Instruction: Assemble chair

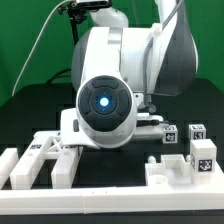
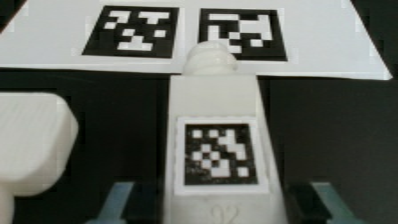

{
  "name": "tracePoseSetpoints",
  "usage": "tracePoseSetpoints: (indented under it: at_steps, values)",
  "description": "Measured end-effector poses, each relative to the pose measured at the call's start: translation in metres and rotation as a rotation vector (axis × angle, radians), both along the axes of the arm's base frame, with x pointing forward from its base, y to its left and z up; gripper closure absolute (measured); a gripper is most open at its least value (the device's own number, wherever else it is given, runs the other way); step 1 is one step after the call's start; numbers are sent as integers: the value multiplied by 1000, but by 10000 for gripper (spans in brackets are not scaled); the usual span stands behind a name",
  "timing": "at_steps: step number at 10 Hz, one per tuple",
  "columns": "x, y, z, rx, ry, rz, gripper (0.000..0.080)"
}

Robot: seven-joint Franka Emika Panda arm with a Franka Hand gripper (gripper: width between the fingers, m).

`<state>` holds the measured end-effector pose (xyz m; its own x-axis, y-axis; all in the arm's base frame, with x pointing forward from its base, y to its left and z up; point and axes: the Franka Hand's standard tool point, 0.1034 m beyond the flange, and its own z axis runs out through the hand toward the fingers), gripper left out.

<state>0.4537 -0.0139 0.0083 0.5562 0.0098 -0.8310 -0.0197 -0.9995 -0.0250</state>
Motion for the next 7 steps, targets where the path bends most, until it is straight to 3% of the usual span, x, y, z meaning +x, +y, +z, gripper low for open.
tracePoseSetpoints:
  at_steps: [2, 3, 5, 6, 7]
  values:
    - [0, 0, 0, 0, 0, 0, 515]
    - [1, 2, 6, 18, 15, 4, 515]
    - [31, 13, 42, 48, -19, -2, 515]
    - [44, 18, 67, 72, -37, -8, 514]
    - [55, 15, 84, 88, -51, -4, 514]
